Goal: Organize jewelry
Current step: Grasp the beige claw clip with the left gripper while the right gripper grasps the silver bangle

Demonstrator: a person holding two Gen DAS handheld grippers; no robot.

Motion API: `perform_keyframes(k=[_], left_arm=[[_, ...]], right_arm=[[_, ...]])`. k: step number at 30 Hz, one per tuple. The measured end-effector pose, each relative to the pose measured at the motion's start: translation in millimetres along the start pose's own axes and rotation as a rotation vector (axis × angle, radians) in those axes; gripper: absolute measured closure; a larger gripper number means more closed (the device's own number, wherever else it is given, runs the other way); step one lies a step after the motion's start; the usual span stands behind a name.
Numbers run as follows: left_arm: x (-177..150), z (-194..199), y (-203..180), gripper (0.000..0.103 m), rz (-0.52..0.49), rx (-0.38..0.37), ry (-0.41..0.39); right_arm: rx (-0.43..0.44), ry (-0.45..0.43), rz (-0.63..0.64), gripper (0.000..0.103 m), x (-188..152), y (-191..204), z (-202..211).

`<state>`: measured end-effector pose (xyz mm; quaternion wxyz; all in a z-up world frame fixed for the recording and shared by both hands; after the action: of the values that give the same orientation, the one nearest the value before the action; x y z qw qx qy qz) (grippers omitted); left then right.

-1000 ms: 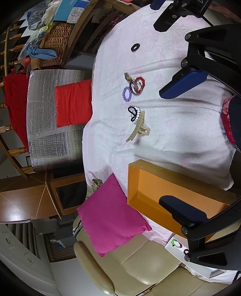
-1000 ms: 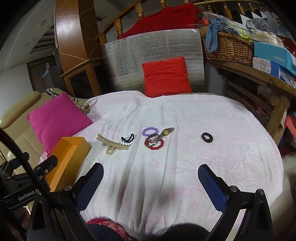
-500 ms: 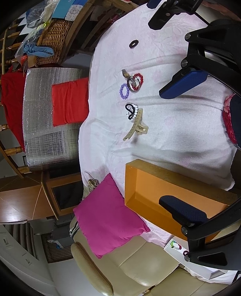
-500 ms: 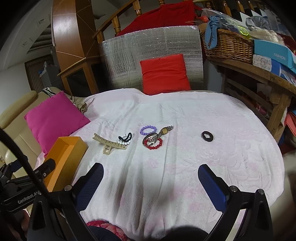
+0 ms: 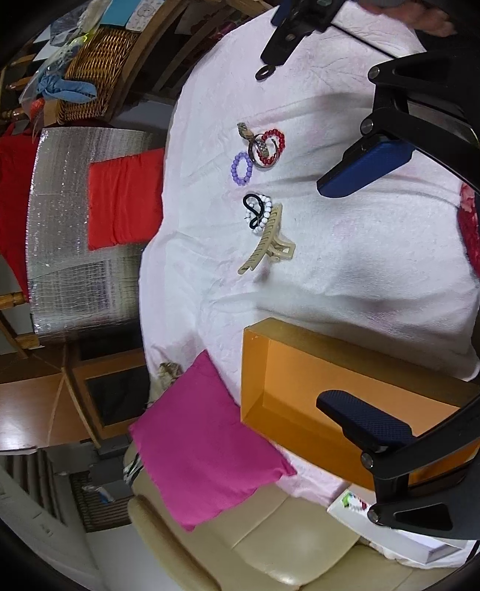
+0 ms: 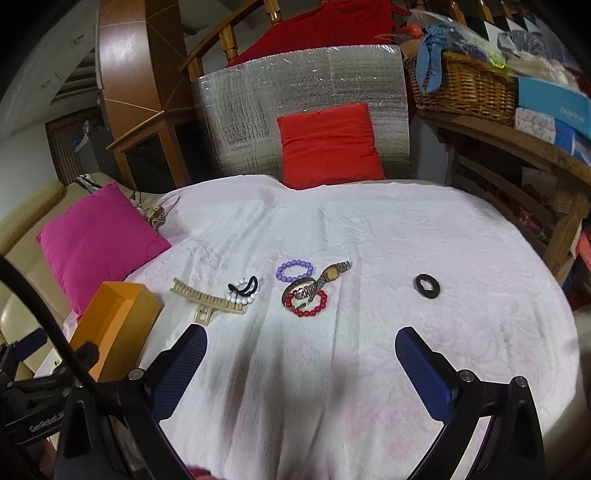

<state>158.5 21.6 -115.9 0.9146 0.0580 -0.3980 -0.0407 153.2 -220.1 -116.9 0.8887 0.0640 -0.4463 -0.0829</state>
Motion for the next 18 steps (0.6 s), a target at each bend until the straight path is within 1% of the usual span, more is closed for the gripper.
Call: perform_keyframes(k=[1, 2, 4, 5, 6, 7, 8, 10, 11, 13, 15, 17, 18], left_arm=[[1, -8, 2, 0.0, 0.005, -0.013, 0.018], [3, -18, 4, 0.0, 0.013, -0.03, 0.042], [4, -35, 9, 0.0, 0.032, -0.052, 0.081], [6, -47, 13, 0.0, 0.048, -0.063, 0.104], [7, -53, 14, 0.0, 0.056, -0.069, 0.113], [10, -63, 16, 0.0, 0.065, -0.076, 0.128], [13, -70, 17, 0.0, 0.069, -0.079, 0.138], [21, -85, 17, 0.0, 0.075, -0.085, 0.156], [25, -90, 16, 0.0, 0.076, -0.092, 0.16], [35, -104, 14, 0.0, 0.081, -0.106, 0.175], [45, -115, 11, 0.0, 0.097, -0.131, 0.186], [54, -130, 7, 0.0, 0.118, -0.16, 0.206], [58, -137, 4, 0.0, 0.125, -0.167, 0.215]], right_arm=[[0.014, 0.015, -0.012, 0.0, 0, -1, -8], [0.031, 0.043, -0.029, 0.0, 2, -4, -26], [0.055, 0.079, -0.073, 0.006, 5, -10, -50], [0.075, 0.119, -0.107, 0.007, 6, -14, -68], [0.093, 0.16, -0.148, 0.014, 7, -18, -85], [0.107, 0.157, -0.164, 0.023, 13, -21, -93], [0.126, 0.191, -0.209, 0.026, 13, -26, -112], [0.137, 0.22, -0.257, 0.036, 15, -34, -137], [0.142, 0.251, -0.287, 0.04, 9, -36, -146], [0.173, 0.327, -0.351, 0.052, -2, -37, -167], [0.161, 0.35, -0.386, 0.056, -3, -40, -182], [0.167, 0.376, -0.41, 0.056, -3, -40, -192], [0.17, 0.383, -0.421, 0.06, -3, -41, -195]])
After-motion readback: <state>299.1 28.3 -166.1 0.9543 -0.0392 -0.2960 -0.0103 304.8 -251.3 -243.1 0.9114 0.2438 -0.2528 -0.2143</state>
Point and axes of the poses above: each gripper's, at about its wrist camera, not at the fingertips, and z roughly against the way its jaws point, y to its left, x to its top, the point moved 8 cm from there along -z, roughly the way its jaws point, and after that the axes turned 2 degrees about -z, right-handed, at the moved point
